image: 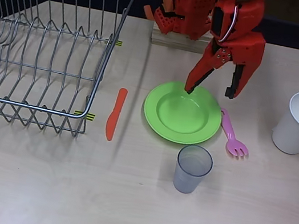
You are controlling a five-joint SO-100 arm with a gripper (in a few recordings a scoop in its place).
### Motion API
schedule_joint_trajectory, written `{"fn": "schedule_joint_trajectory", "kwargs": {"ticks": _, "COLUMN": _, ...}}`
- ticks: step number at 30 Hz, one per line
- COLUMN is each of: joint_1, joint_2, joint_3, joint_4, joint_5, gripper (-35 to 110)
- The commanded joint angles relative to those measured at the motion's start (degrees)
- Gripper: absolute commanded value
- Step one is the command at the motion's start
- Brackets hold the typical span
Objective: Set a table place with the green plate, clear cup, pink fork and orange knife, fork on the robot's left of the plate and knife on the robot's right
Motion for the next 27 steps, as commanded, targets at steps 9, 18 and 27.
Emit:
{"fn": "schedule_joint_trajectory", "kwargs": {"ticks": 9, "joint_1": 6.2, "joint_2": 20.7, "joint_3": 7.3, "joint_4": -16.5, "joint_5": -60.8, "gripper": 33}}
{"fn": "schedule_joint_trajectory", "kwargs": {"ticks": 18, "joint_1": 15.7, "joint_2": 25.7, "joint_3": 9.3, "joint_4": -13.9, "joint_5": -86.0, "gripper": 0}}
{"fn": "schedule_joint_trajectory", "kwargs": {"ticks": 27, "joint_1": 25.3, "joint_2": 44.6, "joint_3": 24.6, "joint_4": -8.6, "joint_5": -84.5, "gripper": 0}}
